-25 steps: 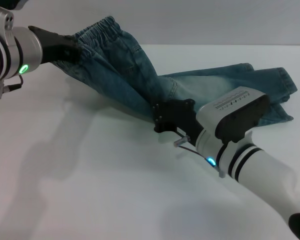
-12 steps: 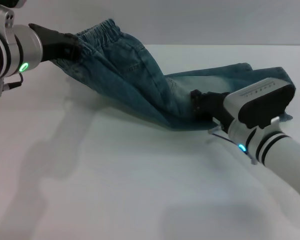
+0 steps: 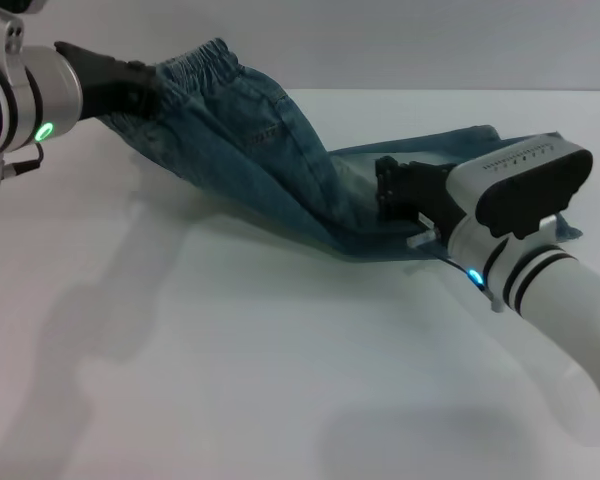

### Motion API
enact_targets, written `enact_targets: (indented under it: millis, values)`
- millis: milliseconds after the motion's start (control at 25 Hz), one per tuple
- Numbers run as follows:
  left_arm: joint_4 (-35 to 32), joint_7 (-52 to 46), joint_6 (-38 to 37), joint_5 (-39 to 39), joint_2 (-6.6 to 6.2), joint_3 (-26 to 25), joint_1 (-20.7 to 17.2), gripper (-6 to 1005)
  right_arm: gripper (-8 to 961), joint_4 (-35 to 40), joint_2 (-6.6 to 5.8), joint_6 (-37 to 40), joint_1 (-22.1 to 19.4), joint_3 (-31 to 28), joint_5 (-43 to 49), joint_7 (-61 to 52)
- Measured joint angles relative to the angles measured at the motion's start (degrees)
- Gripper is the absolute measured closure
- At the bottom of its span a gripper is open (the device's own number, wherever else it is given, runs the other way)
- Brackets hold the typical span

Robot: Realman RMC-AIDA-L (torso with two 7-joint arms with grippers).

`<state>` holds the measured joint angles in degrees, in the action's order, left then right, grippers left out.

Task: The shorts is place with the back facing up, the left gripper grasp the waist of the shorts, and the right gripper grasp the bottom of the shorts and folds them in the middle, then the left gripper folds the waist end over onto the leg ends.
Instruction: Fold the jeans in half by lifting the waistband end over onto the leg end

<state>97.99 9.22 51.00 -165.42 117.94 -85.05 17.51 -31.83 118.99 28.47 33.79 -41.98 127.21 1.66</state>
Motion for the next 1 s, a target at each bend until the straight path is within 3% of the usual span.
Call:
enact_targets:
  millis: [600, 1000]
  values:
    - [6.2, 0.8, -2.5, 0.3, 0.06, 1.1, -0.3, 967, 953, -1.8, 0.21, -0.7, 0.5, -1.3, -0.3, -0.3]
    - [9.3, 0.8, -5.5, 0.5, 0.13, 5.4, 0.0, 967, 953, -7.1, 0.78, -7.9, 5.8, 0.1, -0.4, -0.6]
